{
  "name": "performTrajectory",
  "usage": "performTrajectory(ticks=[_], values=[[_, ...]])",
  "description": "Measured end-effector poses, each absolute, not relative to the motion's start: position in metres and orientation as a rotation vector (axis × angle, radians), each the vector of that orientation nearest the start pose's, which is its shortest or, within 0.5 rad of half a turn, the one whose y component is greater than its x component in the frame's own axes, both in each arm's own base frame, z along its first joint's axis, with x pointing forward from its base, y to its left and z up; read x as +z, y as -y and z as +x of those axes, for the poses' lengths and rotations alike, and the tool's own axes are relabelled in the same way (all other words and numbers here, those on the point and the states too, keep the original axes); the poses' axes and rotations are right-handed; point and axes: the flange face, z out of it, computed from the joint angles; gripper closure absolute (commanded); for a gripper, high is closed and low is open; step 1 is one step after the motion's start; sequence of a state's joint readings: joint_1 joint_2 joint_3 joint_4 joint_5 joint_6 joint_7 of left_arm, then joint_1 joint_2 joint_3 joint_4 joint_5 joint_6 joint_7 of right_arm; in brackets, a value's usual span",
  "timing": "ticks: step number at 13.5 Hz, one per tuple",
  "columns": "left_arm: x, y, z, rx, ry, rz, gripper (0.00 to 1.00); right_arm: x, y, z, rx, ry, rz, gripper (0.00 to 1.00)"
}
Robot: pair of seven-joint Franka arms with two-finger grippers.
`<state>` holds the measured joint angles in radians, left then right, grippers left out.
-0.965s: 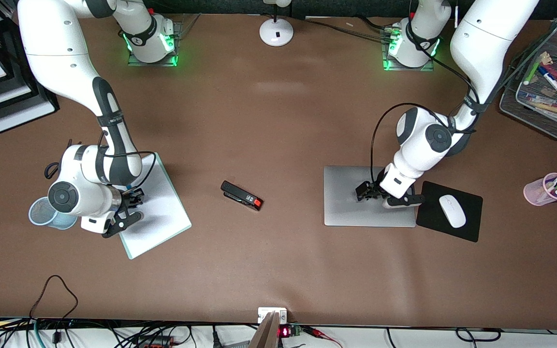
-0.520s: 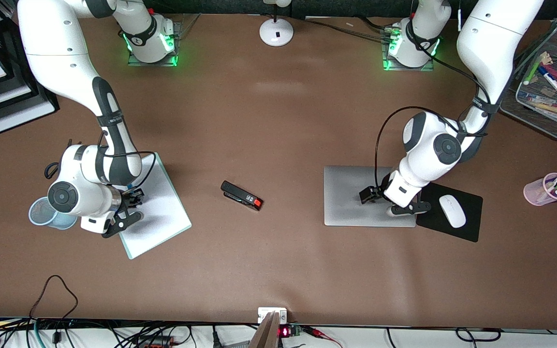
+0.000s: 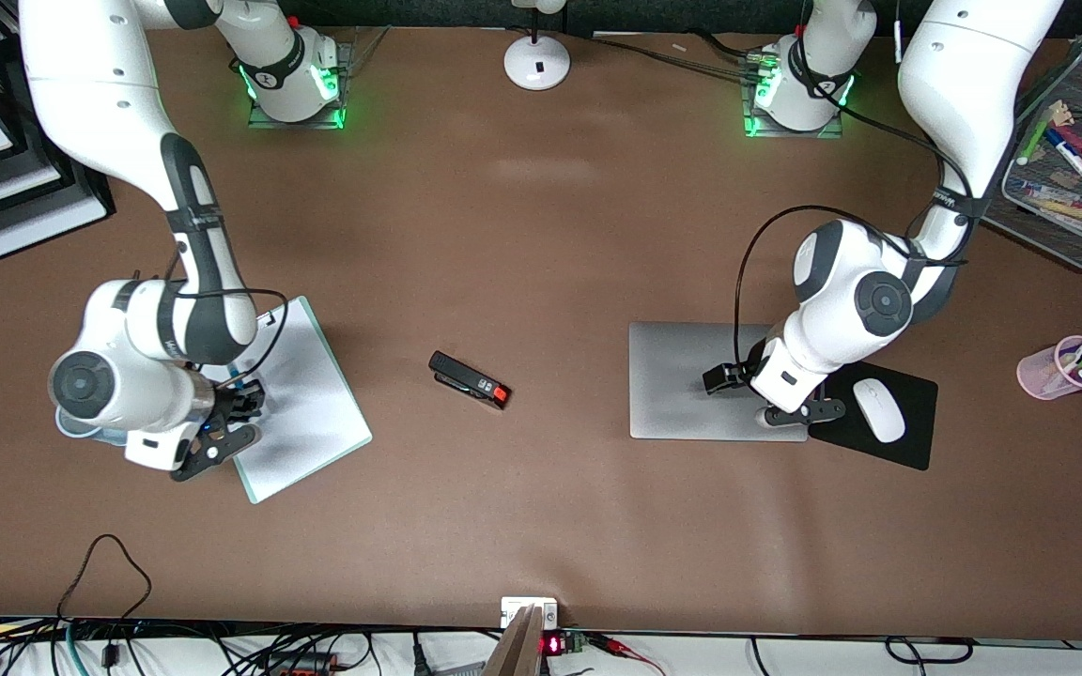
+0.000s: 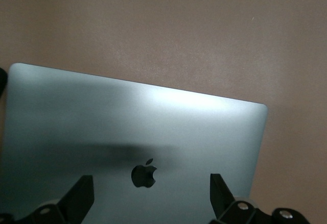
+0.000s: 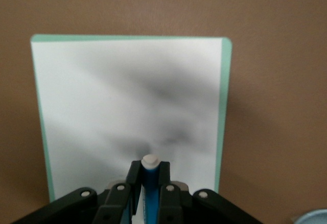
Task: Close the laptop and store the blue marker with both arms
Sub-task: 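Press the laptop lid fully shut with the left gripper, then carry the blue marker toward the cup while the left gripper withdraws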
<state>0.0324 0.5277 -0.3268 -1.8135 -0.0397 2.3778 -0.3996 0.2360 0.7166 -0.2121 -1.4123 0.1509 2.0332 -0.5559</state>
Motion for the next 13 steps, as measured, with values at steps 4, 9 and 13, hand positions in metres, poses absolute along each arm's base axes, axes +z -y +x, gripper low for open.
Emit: performTrajectory(ticks=[4,9,13], values=[[0.308,0.164,0.645,0.084,0.303,-3.306,0.0,0.337,-0.045,0.721,0.064,0.834,-3.011,0.99],[0.348,0.157,0.656,0.114,0.24,-3.251,0.0,0.388,-0.032,0.72,-0.042,0.812,-3.032,0.99],[0.382,0.148,0.666,0.134,0.233,-3.222,0.0,0.42,-0.019,0.727,-0.138,0.982,-3.01,0.99]])
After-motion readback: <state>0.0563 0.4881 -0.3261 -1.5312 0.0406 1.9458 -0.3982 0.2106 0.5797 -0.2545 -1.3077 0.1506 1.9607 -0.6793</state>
